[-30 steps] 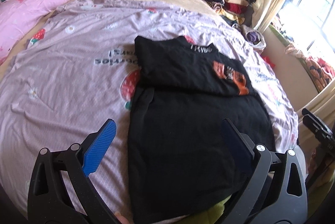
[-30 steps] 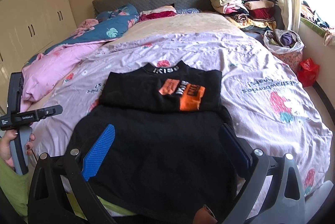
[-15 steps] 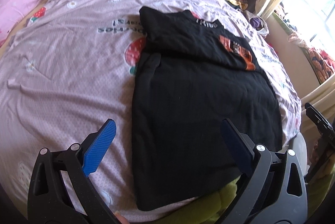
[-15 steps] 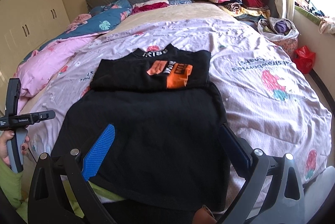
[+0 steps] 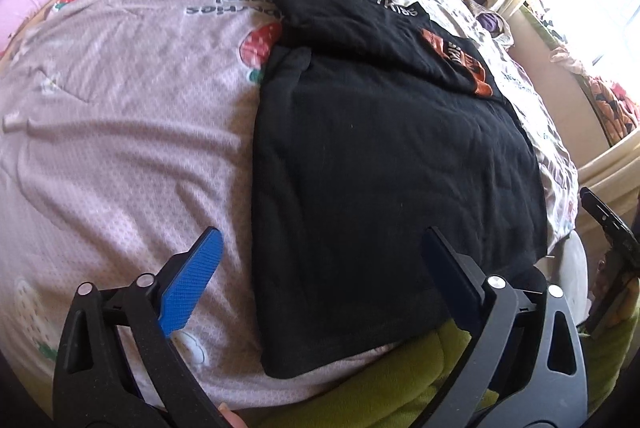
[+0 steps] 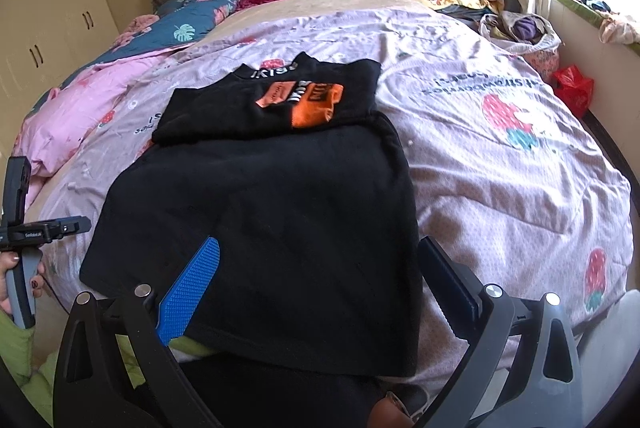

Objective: Fold small clothes
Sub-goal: 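Close both tools on the sweatshirt hem, one at each hem corner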

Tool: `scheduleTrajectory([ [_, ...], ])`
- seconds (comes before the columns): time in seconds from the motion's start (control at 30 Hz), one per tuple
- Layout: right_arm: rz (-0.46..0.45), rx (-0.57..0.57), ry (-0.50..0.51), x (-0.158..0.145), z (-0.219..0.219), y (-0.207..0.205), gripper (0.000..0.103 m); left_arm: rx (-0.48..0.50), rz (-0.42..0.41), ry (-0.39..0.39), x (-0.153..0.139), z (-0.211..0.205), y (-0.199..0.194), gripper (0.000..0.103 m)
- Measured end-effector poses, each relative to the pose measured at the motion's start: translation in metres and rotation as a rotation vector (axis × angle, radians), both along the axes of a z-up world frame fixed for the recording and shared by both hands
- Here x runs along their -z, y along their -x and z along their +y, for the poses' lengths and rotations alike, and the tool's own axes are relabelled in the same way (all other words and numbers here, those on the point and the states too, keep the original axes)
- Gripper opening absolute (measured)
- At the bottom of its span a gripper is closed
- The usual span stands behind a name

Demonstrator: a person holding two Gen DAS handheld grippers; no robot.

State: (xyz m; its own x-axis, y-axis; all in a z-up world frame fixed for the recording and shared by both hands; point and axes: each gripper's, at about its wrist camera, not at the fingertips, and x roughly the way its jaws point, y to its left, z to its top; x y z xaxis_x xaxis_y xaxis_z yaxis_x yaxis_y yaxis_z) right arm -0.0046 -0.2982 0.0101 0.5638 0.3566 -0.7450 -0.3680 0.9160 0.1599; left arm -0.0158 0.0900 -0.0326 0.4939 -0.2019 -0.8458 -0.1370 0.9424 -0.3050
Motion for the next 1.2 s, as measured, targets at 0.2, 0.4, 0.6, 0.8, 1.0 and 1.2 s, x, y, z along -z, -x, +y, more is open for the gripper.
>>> scheduleTrajectory([
  [0.2, 0.019, 0.02, 0.0, 0.009, -0.012, 0.002, 0.099, 0.014, 0.024, 0.023, 0.01, 0.002, 0.009, 0.067],
  [0.4, 0.041, 0.017, 0.009, 0.019, -0.021, 0.006, 0.099, 0.024, 0.061, 0.055, 0.023, 0.0, 0.017, 0.058],
  [0.6, 0.09, -0.011, 0.028, 0.034, -0.023, 0.008, 0.098, 0.041, 0.095, 0.079, 0.036, -0.007, 0.024, 0.058],
  [0.8, 0.146, -0.025, 0.034, 0.052, -0.029, 0.011, 0.098, 0.051, 0.104, 0.085, 0.037, -0.016, 0.031, 0.053],
  [1.0, 0.208, -0.025, 0.037, 0.07, -0.038, 0.013, 0.097, 0.062, 0.103, 0.093, 0.042, -0.021, 0.03, 0.052],
  [1.2, 0.267, -0.02, 0.027, 0.085, -0.045, 0.007, 0.074, 0.026, 0.099, 0.14, 0.048, -0.005, 0.03, 0.032],
])
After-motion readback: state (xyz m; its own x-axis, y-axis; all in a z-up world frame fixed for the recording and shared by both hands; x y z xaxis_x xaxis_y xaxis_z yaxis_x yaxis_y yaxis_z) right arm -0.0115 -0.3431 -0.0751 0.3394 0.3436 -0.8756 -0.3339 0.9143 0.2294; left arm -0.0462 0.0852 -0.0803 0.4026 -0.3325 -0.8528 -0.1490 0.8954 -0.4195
